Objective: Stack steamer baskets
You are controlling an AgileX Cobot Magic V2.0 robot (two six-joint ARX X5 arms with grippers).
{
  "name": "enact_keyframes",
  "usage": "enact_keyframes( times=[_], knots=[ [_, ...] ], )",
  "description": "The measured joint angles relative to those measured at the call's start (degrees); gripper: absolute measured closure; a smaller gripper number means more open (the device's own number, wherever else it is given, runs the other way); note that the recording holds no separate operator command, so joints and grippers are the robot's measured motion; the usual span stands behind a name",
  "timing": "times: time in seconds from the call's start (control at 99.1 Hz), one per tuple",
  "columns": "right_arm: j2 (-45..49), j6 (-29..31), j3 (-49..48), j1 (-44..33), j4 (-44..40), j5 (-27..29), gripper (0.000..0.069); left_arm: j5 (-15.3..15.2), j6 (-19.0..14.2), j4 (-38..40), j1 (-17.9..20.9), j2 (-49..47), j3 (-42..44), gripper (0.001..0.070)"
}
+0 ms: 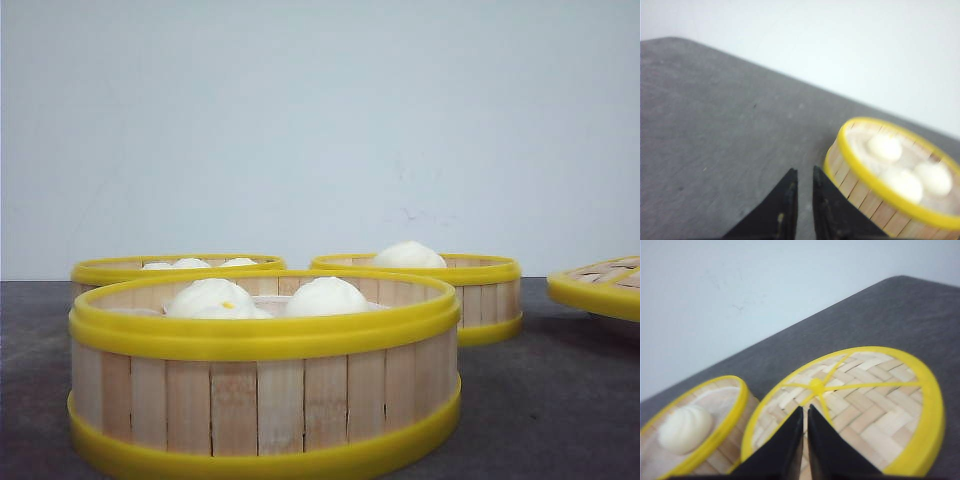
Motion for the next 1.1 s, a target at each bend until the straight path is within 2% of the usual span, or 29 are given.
enact_keyframes(
  times=[0.141, 0.303, 0.414, 0.535, 0.666, 0.726, 0.787, 0.878, 0.938, 1.009, 1.1],
  knots=[
    [2.4, 3.3, 3.1, 0.0, -1.1, -0.3, 0.0682, 0.4, -1.5, -0.8, 0.0, 1.6, 3.0, 0.0685],
    [11.5, 2.0, 15.1, 0.0, -4.4, -0.3, 0.0682, 0.4, -1.8, -1.2, 0.0, 8.7, 15.1, 0.0685],
    [20.3, -3.0, 26.0, 0.0, -9.2, -0.4, 0.0682, 0.4, -1.0, -4.2, 0.0, 16.6, 25.0, 0.0685],
    [28.6, -10.8, 38.8, 0.5, -15.6, -0.4, 0.0682, 1.4, 1.9, -11.0, 0.0, 25.3, 35.9, 0.0685],
    [33.9, -18.8, 49.8, 2.4, -19.9, -0.4, 0.0682, 4.1, 5.0, -16.3, 0.0, 32.0, 45.0, 0.0684],
    [34.9, -21.0, 52.4, 3.4, -20.3, -0.4, 0.0678, 5.0, 6.1, -17.1, -0.2, 33.4, 47.1, 0.0661],
    [35.3, -22.3, 53.3, 4.2, -20.5, -0.5, 0.0618, 5.8, 7.2, -17.3, -0.3, 33.9, 48.0, 0.0585],
    [35.6, -22.9, 53.4, 5.0, -21.6, -0.5, 0.0408, 6.6, 8.3, -17.8, -0.7, 33.9, 48.1, 0.0421],
    [35.9, -22.9, 53.4, 5.2, -21.9, -0.5, 0.0304, 7.0, 8.8, -18.0, -1.0, 33.9, 48.1, 0.0363],
    [36.6, -22.9, 53.4, 5.4, -22.2, -0.5, 0.0256, 7.3, 9.0, -18.1, -1.6, 34.5, 48.1, 0.0334],
    [37.2, -22.9, 53.4, 5.7, -22.2, -0.9, 0.0237, 8.8, 9.0, -18.1, -2.6, 36.1, 48.1, 0.0324]
  ],
)
